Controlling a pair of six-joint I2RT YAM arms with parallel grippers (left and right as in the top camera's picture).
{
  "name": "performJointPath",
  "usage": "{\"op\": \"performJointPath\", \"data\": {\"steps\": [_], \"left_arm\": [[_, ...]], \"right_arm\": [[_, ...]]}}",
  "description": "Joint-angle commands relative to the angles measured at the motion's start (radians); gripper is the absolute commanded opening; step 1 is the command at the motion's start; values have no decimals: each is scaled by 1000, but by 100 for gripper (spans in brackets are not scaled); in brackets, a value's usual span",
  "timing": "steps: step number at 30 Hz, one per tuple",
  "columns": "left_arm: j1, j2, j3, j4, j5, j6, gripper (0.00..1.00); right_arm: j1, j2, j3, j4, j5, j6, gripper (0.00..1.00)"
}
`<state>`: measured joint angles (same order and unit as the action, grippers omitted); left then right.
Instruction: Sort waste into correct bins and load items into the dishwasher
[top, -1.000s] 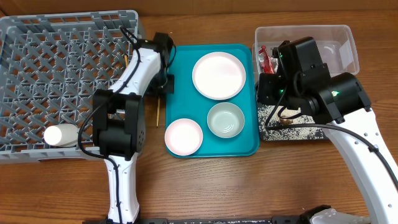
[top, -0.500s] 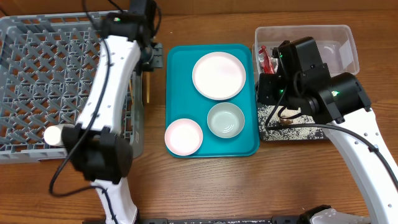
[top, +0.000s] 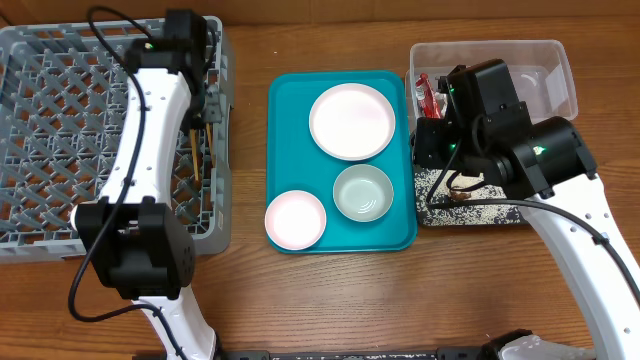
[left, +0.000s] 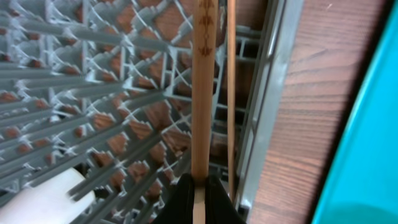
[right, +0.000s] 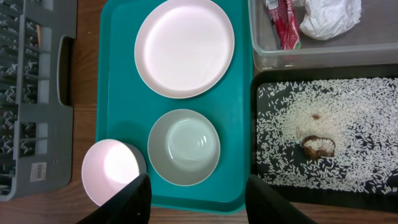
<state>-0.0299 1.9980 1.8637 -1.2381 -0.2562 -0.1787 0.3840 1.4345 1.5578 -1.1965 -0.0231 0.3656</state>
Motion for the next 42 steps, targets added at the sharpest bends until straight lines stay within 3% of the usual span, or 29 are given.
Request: {"op": "performJointPath", "data": {"steps": [1,9,15,19,23,25,26,28,29,30,31,34,36,38,42], "left_arm": [[12,13,-66,43,-13,27,4],[12,13,-114,103,-5,74,14],[10,8,-101,82,2,74,27],[10,-30,-40,21,80,59,18],[-5,-123,33,-18,196,60,23],[-21,-184,52,-18,231,61,31],[-32,-213,58,-17,247,60,38],[-55,-269,64,-13,326,59,61],[-68,-296,64,-14,389,60,81],[-79,-315,64,-14,433,61,91],[-92,-333,64,-13,478,60,93],[-143,-344,62,-26,577,44,88],[-193,-333,47,-32,570,-2,85],[-254,-316,5,-31,483,-87,74],[-344,-258,-85,-9,331,-229,66]], "right_arm": [[-4,-2,13,6,-5,2,50],[-4,-2,13,5,-5,2,50],[-4,-2,13,5,-5,2,50],[-4,-2,13,5,-5,2,50],[-4,-2,13,9,-5,2,50],[-4,-2,13,13,-5,2,57],[-4,-2,13,14,-5,2,65],[-4,-2,13,17,-5,2,73],[-4,-2,13,18,-5,2,74],[-4,-2,13,18,-5,2,75],[-4,-2,13,18,-5,2,76],[-4,-2,13,19,-5,2,84],[-4,-2,13,26,-5,2,88],[-4,-2,13,36,-5,2,93],[-4,-2,13,38,-6,3,95]]}}
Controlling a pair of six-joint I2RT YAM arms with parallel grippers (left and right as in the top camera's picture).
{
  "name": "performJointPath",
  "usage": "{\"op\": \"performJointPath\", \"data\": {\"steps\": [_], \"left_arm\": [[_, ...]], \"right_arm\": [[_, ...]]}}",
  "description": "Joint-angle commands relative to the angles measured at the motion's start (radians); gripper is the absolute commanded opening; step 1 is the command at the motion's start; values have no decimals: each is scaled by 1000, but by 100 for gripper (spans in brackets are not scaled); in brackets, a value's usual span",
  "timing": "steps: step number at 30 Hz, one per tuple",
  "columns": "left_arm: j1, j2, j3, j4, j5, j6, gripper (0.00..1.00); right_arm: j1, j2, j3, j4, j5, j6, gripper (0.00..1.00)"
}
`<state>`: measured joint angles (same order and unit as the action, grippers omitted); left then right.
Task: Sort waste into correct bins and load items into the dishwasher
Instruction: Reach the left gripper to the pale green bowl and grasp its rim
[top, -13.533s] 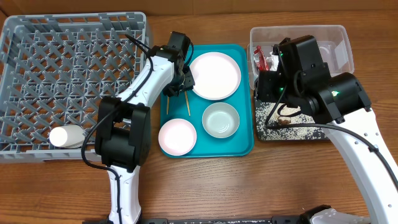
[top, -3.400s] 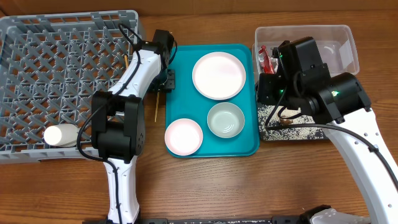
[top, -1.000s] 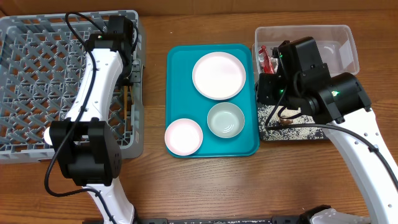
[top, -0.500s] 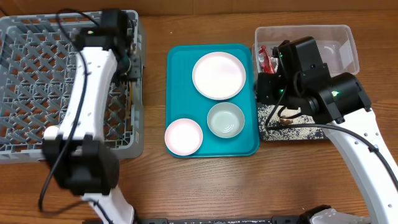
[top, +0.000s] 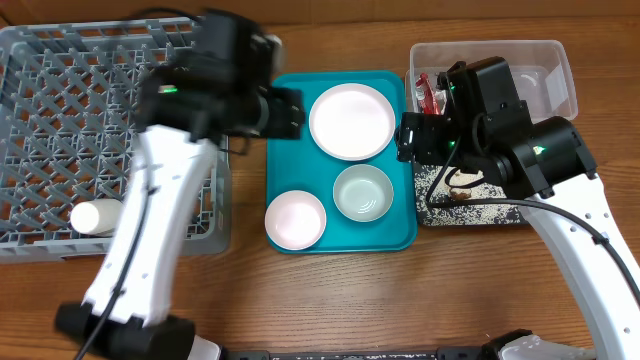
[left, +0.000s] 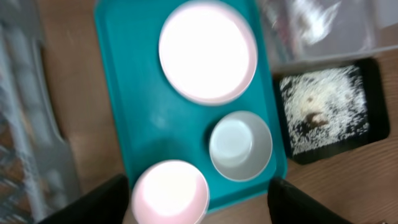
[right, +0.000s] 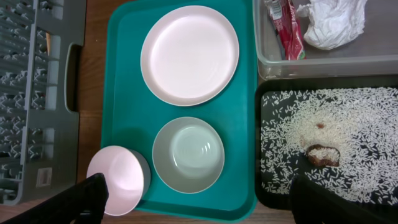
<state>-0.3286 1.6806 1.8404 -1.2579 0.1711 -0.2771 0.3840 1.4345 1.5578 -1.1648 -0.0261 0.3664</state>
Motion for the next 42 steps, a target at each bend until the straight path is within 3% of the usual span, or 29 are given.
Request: {"op": "performJointPath", "data": {"steps": [1,8,16,19,24,34,40,42], "left_arm": [[-62,79,-82,29,-96,-136,65],[-156,274,-138,130,-69,-142,66],[-192,441,-138,171,-46,-138,44],[-192,465,-139,167,-47,-138,33],[-192,495,-139,169,-49,-138,24],[-194,504,-155,202,-21,-116,27],[-196,504,-203,232,-21,-115,4],[-195,501,-197,238,-20,-116,4]], "right_arm": [[-4,-2,13,3,-3,2,95],[-4,-2,13,-3,-3,2,98],[-4,-2,13,1,-3,2,98],[-4,-2,13,3,-3,2,98],[-4,-2,13,3,-3,2,98],[-4,-2,13,3,-2,1,98],[-4,-2,13,4,-2,1,98],[-4,-2,13,5,-2,1,98]]}}
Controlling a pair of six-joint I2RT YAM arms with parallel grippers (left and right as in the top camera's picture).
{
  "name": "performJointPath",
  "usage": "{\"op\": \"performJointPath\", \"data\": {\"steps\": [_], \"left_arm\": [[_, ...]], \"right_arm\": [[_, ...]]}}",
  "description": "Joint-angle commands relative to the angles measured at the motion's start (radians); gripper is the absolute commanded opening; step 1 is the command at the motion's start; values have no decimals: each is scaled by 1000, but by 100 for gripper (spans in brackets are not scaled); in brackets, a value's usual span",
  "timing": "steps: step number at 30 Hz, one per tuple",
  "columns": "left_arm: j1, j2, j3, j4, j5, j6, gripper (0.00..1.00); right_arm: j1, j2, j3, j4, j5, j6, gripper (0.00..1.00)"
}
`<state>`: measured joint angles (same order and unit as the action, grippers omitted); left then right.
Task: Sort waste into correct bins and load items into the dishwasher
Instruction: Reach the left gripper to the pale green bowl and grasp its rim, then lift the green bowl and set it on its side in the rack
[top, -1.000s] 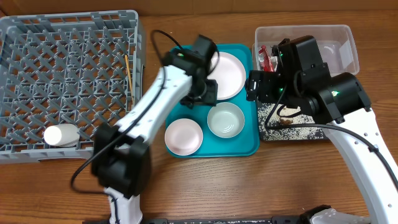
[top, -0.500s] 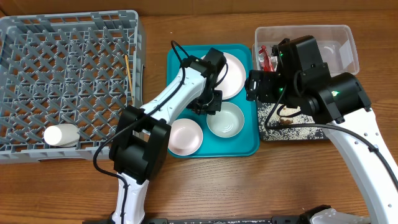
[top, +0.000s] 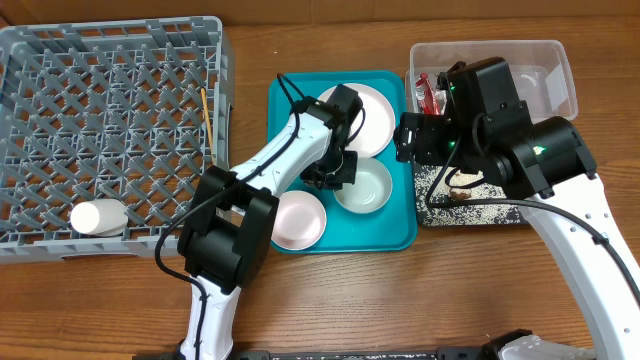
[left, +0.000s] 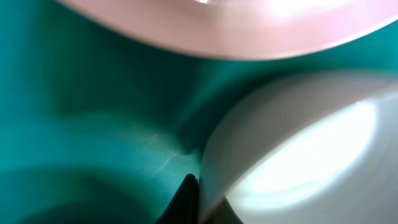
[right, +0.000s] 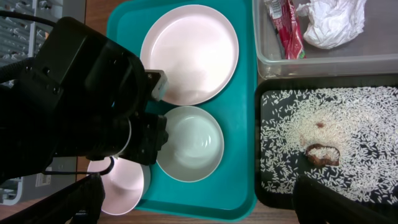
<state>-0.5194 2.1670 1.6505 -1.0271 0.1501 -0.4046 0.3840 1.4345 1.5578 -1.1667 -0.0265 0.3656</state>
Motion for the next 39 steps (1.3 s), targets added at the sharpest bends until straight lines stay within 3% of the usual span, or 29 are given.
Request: {"op": "performJointPath", "data": {"steps": [1,7,11,15,21,24,32,39], "left_arm": [[-3,13,2,3,8,11,4],[18,-48,167,-124,15,12,4],[66,-136,308,-276,-134,11,5],[138,-242,389,-389,-446,-41,4],[245,-346,394,-561,-1020,-232,4],[302,-343,389,-589,-1186,-250,4],[444,-281,297,-539,-1289,-275,4],[465,-207,208,-485,-1366,-280,4]], "right_arm": [[-4,-2,13,8,-2,2,98],[-4,-2,13,10,-2,2,98],[-4,-2,13,9,-2,2,98],[-4,-2,13,9,-2,2,98],[-4,-2,13,14,-2,2,98],[-4,-2,13,17,-2,2,98],[-4,-2,13,28,-2,2,98],[-4,-2,13,28,-2,2,98]]}}
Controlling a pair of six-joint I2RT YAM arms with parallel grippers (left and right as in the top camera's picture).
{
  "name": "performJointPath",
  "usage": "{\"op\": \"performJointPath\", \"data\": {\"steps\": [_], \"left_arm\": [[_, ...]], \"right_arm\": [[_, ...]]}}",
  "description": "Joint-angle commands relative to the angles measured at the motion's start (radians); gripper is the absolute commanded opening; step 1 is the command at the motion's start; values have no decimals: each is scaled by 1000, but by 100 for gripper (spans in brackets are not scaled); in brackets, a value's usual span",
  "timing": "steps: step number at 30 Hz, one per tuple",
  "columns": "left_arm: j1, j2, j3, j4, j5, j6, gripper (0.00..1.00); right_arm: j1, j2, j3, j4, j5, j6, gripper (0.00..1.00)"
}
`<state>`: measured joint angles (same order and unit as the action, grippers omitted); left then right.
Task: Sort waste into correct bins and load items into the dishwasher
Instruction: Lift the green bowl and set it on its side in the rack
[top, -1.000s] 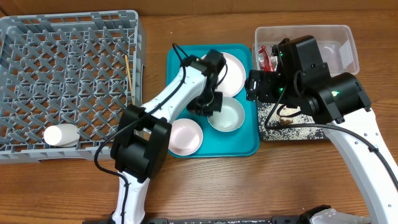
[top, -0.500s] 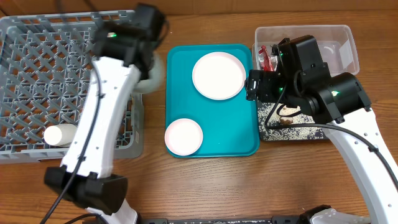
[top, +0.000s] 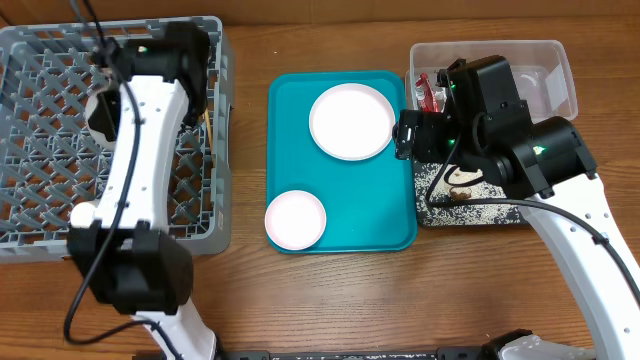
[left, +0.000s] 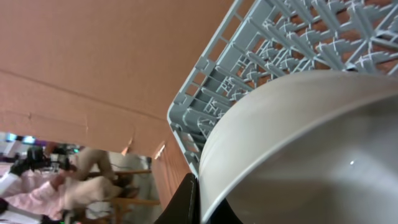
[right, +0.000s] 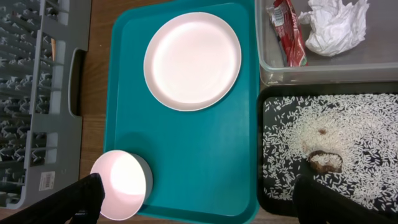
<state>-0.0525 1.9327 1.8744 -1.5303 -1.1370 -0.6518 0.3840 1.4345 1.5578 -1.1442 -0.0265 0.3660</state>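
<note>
My left gripper (left: 198, 202) is shut on the rim of the grey-green bowl (left: 298, 155). It holds the bowl tilted over the far left part of the grey dish rack (top: 60, 170). From overhead the bowl (top: 98, 112) shows as a pale round shape beside the left arm. The teal tray (top: 370, 200) carries a white plate (top: 350, 120) and a pink bowl (top: 295, 218). My right gripper (right: 202, 204) hangs wide open, holding nothing, high over the tray's right edge.
A white cup (top: 82, 214) lies in the rack's near left. A clear bin (top: 545, 60) at the back right holds a red wrapper (right: 287, 31) and crumpled paper (right: 333, 28). A black tray (right: 373, 124) of scattered rice and a food scrap sits below it.
The grey-green bowl has left the teal tray. My left gripper, still shut on its rim, now holds it over the rack's far left. The right arm has not moved.
My left gripper was shut on a chopstick at the rack's right edge. Then it hung open above the tray. Then it was shut on the grey-green bowl's rim on the tray, and now it holds that bowl over the rack. The right gripper stayed open above the tray.
</note>
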Motion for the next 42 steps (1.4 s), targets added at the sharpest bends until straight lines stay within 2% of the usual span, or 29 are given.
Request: {"op": "performJointPath", "data": {"steps": [1,8,18,30,39,40,42], "left_arm": [[-1,43,-17,27,-80,-33,4],[9,157,-19,42,-165,-32,4],[21,286,-21,36,-130,-25,4],[20,291,-21,-16,-126,-30,4],[1,291,-20,-43,-47,-33,4],[-6,290,-20,-60,-45,-35,5],[-23,290,-18,-82,-32,-51,13]], "right_arm": [[-4,-2,13,6,-2,2,98],[-4,-2,13,-3,-2,2,98],[-4,-2,13,-10,-2,2,98],[-4,-2,13,-13,-2,2,98],[-4,-2,13,-9,-2,2,98],[-4,-2,13,-9,-2,2,98],[-4,-2,13,-10,-2,2,98]]}}
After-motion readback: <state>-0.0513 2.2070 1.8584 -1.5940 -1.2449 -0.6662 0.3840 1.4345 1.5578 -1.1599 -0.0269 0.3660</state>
